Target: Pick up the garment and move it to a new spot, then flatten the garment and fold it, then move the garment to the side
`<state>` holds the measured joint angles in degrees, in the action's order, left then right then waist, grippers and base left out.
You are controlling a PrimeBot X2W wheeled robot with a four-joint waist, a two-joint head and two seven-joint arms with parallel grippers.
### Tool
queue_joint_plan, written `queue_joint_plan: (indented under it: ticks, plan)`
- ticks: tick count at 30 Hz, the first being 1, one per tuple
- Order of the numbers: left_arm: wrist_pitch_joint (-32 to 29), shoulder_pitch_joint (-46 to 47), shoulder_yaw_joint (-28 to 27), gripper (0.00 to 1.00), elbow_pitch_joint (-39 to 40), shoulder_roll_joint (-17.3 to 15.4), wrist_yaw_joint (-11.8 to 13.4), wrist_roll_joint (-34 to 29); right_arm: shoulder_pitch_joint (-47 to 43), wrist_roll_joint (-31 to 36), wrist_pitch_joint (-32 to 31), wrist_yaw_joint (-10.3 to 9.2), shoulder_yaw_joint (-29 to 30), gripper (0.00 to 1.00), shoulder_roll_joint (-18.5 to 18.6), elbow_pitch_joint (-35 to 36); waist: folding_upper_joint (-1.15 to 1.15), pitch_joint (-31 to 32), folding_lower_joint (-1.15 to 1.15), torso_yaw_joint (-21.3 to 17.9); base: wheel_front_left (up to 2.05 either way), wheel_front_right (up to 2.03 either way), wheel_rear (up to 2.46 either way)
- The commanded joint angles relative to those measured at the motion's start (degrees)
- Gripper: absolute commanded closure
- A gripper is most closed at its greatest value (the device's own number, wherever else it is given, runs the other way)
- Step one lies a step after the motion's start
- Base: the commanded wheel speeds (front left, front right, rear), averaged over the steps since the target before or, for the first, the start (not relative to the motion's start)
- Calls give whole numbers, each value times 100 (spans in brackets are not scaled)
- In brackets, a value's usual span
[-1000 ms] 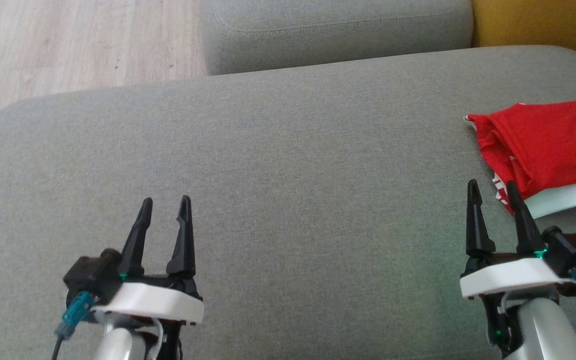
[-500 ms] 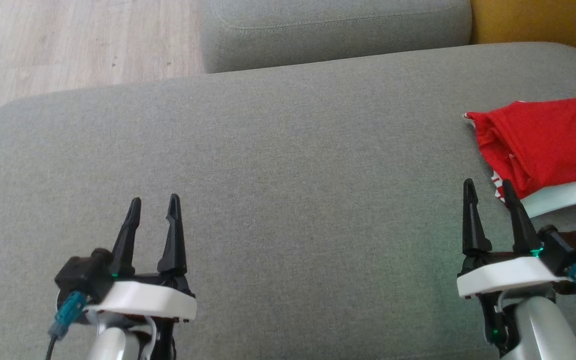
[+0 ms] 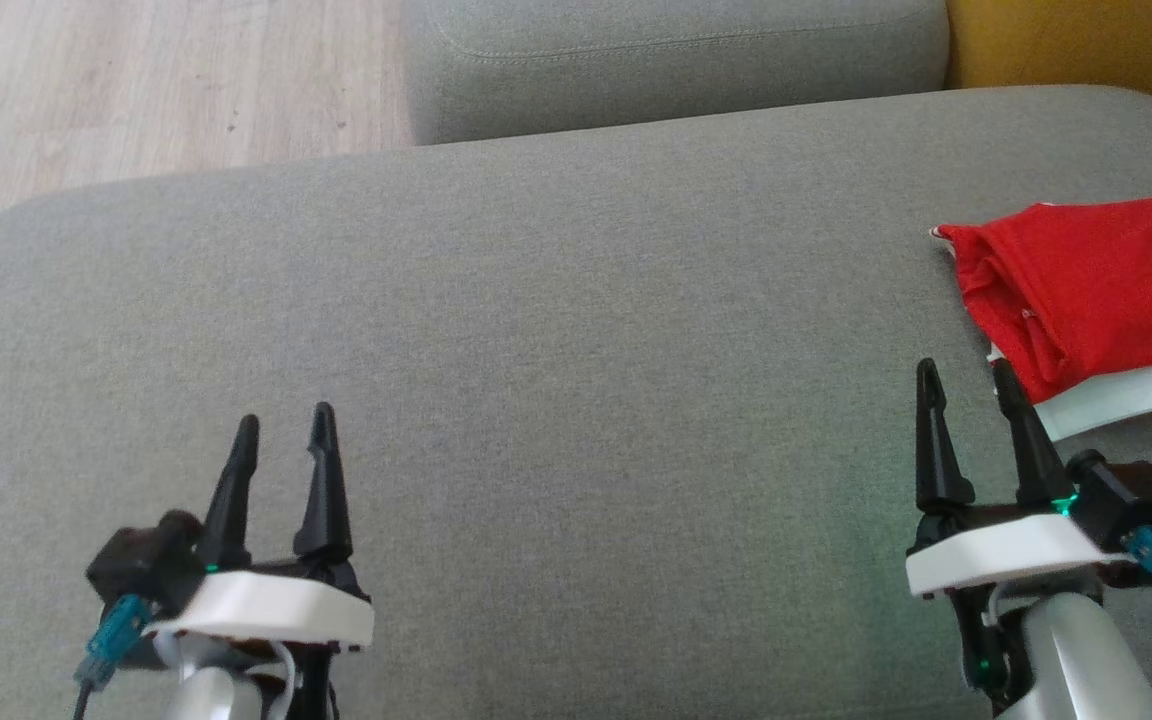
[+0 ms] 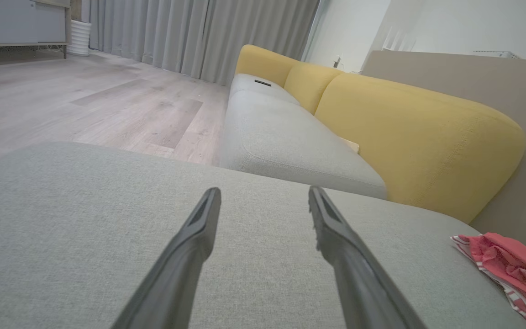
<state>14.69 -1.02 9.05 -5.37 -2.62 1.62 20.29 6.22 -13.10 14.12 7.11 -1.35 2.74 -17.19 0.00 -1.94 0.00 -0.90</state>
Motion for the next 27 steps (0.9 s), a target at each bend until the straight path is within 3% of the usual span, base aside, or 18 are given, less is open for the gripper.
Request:
queue_joint_plan:
  ticks: [1, 2, 3, 27]
  plan:
    - [31, 180, -233, 0, 157, -26, 73, 48, 177, -30, 7, 37, -164, 0, 14, 201, 0, -1, 0, -1, 0, 0, 0]
    - [31, 191, -234, 0, 170, -26, 64, -14, 176, -33, 4, 37, -173, 0, 14, 201, 0, -5, 0, -3, 0, 0, 0]
    - [0, -1, -50, 100, -29, -1, 46, -19, -1, -2, -1, -1, -23, 100, -1, -9, 0, -5, 0, -2, 0, 0, 0]
    - [-315, 88, -223, 100, -371, -46, -125, 1287, -64, -1377, -355, 1, 112, 100, -4, -124, 0, 27, 0, 14, 0, 0, 0]
